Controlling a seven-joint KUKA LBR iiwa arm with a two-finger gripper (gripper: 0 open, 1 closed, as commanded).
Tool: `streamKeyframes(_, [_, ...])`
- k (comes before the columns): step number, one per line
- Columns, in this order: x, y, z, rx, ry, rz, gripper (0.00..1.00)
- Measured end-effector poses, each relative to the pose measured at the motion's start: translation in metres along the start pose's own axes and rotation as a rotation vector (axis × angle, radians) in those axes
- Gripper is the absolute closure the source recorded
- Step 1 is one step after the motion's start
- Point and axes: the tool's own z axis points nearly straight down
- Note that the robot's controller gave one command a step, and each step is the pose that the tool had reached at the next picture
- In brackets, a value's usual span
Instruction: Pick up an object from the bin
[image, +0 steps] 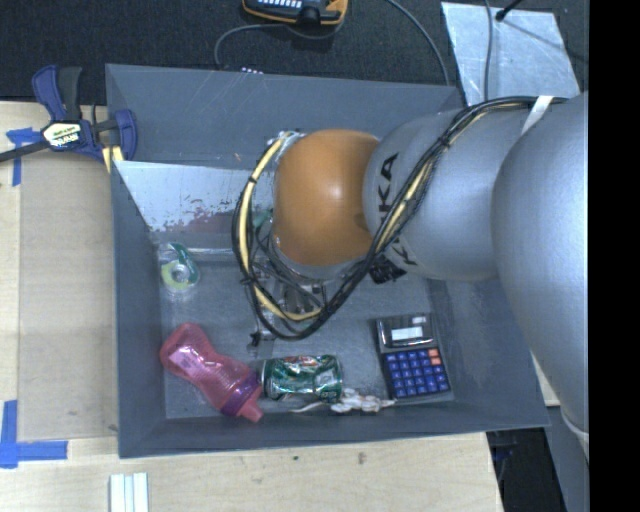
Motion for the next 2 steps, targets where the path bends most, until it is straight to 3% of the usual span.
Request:
streamKeyframes(1, [-0.002,-0.001,-0.004,-0.001,-0.008,0.003,0.00])
streamKeyframes(2, [0.009,-0.041,-0.008,-0.002,-0.005,0.054,0.00])
